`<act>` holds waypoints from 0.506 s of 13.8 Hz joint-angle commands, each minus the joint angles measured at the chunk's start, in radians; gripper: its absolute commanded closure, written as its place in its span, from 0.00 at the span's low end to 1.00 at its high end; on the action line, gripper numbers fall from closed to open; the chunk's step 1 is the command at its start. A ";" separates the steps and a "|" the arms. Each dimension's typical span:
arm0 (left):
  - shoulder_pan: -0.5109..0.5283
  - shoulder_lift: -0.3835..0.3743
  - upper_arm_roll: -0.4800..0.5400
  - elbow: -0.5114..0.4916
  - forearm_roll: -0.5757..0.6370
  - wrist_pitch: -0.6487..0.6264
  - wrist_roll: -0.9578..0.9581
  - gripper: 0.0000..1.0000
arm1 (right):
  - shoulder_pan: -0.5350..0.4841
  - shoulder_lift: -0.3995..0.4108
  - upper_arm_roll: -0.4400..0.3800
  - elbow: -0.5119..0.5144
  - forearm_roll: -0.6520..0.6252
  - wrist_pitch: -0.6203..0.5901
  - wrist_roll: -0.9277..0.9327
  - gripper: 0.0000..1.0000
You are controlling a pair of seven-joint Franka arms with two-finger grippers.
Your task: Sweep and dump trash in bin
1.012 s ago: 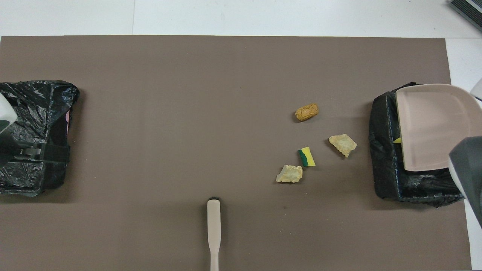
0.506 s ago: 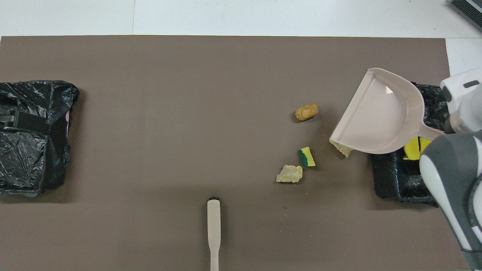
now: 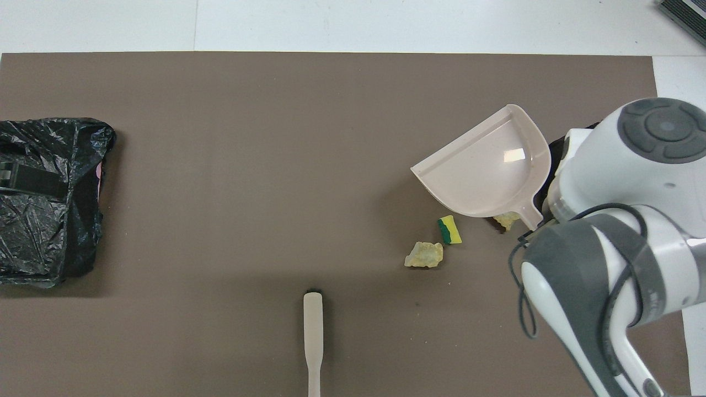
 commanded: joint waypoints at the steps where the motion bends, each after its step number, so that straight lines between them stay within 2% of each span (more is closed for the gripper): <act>1: 0.010 -0.004 -0.001 0.009 0.001 -0.016 0.005 0.00 | 0.057 0.012 -0.005 0.006 0.098 -0.018 0.204 1.00; 3: 0.009 -0.004 -0.003 0.009 0.001 -0.019 0.007 0.00 | 0.081 0.047 -0.005 0.012 0.219 -0.006 0.293 1.00; 7: 0.007 -0.005 -0.004 0.009 0.001 -0.030 0.005 0.00 | 0.172 0.101 0.000 0.032 0.288 0.077 0.498 1.00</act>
